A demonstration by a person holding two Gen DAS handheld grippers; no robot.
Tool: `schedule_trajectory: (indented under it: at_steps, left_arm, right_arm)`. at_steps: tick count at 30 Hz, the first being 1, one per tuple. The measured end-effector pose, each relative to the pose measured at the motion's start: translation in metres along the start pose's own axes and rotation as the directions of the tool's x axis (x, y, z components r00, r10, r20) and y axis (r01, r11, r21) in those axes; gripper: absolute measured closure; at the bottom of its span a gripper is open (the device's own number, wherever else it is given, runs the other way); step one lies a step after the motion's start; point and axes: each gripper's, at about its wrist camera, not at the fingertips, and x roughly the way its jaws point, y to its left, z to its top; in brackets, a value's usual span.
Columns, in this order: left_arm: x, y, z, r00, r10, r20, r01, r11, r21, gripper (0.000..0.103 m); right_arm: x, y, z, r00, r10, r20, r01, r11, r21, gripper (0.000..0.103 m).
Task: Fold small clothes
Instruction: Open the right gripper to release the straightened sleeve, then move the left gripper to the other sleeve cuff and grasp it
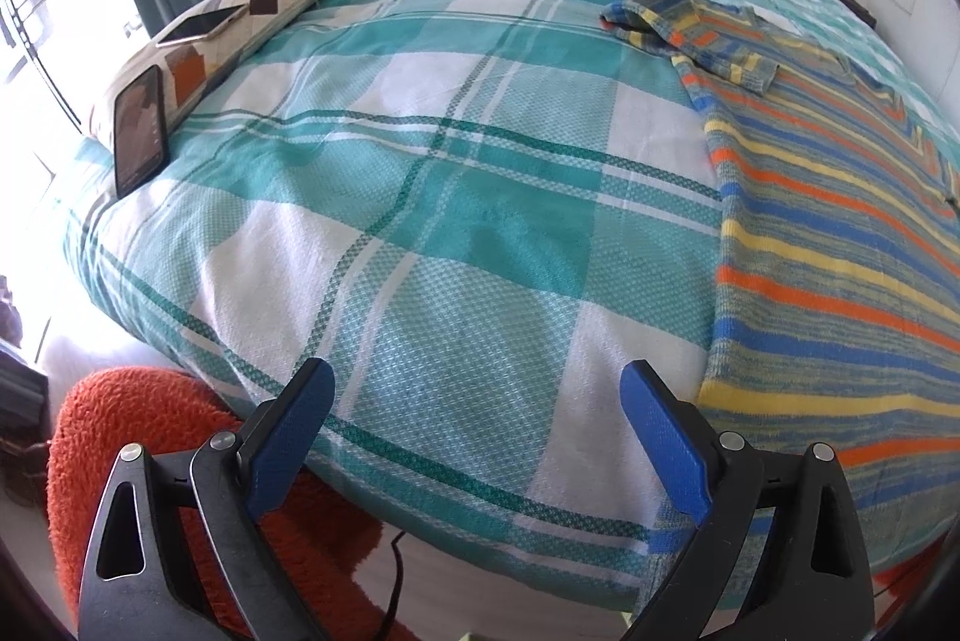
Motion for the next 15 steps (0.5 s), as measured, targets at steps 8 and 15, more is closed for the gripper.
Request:
schedule_trajectory:
  at_steps: [8, 15]
  left_arm:
    - [-0.047, 0.001, 0.015, 0.997, -0.04, 0.065, 0.037, 0.998, 0.054, 0.006]
    - [-0.129, -0.024, 0.088, 0.931, -0.275, 0.241, 0.249, 0.96, 0.131, 0.003]
  right_arm:
    - [-0.071, 0.119, -0.073, 0.961, 0.27, -0.062, -0.276, 0.911, -0.306, 0.042]
    - [-0.064, 0.217, -0.15, 0.919, 0.34, -0.199, -0.394, 0.772, -0.499, 0.033]
